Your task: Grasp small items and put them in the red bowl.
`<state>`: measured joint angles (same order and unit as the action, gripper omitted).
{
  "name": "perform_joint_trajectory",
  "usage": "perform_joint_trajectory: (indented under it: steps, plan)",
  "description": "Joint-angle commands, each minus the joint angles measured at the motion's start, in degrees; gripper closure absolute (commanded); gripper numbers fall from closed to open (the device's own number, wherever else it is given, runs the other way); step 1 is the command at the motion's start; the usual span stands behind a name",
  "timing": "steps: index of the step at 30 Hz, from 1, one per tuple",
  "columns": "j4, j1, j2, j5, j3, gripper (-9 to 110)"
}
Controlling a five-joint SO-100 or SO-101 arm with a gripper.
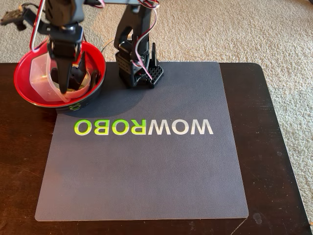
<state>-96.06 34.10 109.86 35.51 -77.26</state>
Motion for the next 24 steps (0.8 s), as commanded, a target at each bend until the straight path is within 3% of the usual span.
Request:
perform_joint_trajectory:
  steps: [1, 8, 11, 17, 24]
  plan:
    - [3.08, -9.4, -6.86, -9.23, 8.35, 89]
    - [21.53, -17.14, -11.16, -15.82, -6.68, 85]
    - [22.76, -20.39, -9.93, -17.23, -11.51, 85]
    - [39.81, -27.07, 6.42, -20.21, -35.68, 85]
    - [42.01, -28.3, 6.94, -21.53, -39.11, 83]
